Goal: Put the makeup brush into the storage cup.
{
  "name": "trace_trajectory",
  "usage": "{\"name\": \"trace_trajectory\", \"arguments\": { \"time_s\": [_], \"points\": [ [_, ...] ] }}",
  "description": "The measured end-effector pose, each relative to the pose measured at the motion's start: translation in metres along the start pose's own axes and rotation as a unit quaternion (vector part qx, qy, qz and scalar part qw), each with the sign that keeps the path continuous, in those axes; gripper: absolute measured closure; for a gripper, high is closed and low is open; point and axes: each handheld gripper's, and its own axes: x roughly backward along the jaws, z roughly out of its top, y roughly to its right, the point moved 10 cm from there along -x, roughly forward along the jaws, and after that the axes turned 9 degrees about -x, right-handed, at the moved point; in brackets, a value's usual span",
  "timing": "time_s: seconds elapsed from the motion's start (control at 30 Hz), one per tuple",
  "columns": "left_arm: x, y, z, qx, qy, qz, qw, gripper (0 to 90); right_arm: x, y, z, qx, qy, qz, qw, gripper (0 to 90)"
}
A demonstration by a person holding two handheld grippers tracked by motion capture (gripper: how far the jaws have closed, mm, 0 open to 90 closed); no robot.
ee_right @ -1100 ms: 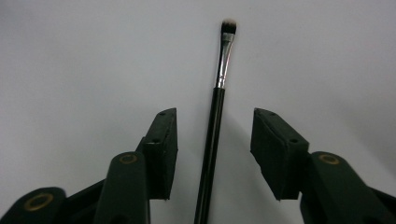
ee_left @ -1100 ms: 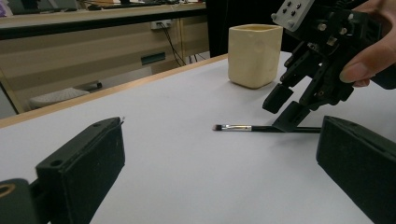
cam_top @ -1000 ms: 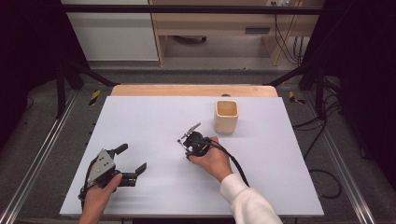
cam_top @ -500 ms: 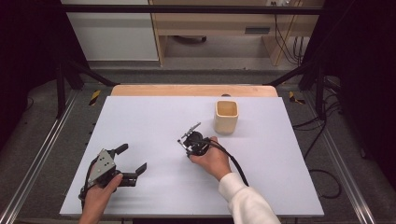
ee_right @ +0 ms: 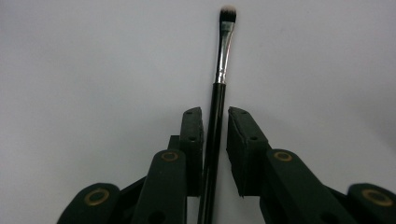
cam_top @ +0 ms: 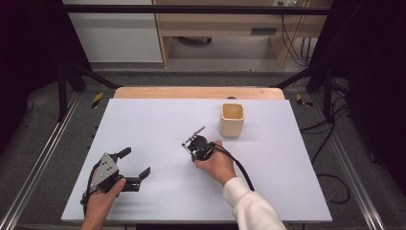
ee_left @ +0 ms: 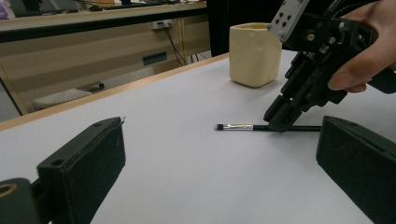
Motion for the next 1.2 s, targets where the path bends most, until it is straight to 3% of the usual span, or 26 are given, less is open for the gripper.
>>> {"name": "trace_trajectory", "arguments": {
  "time_s": [0.3, 0.53, 0.93, 0.97, 1.2],
  "points": [
    [0.000, 0.001, 0.000, -0.001, -0.002, -0.002, 1.0000, 1.1, -0.001, -0.001, 0.000, -0.002, 0.000, 0.005, 1.0000, 80.4],
    [-0.001, 0.001, 0.000, -0.003, -0.003, -0.003, 1.0000, 1.1, -0.001, -0.001, -0.002, -0.018, 0.006, 0.015, 0.9997, 83.6],
    [-0.001, 0.002, -0.001, -0.003, -0.005, -0.003, 1.0000, 1.1, 0.003, 0.000, -0.008, -0.001, 0.009, 0.015, 0.9998, 83.9],
    [-0.001, 0.001, -0.001, -0.003, -0.005, -0.003, 1.0000, 1.1, 0.004, 0.001, -0.008, 0.007, 0.013, 0.016, 0.9998, 83.9],
    [-0.001, 0.002, -0.001, -0.003, -0.005, -0.002, 1.0000, 1.1, 0.019, 0.002, -0.006, 0.004, 0.040, 0.020, 0.9990, 84.0]
  ]
}}
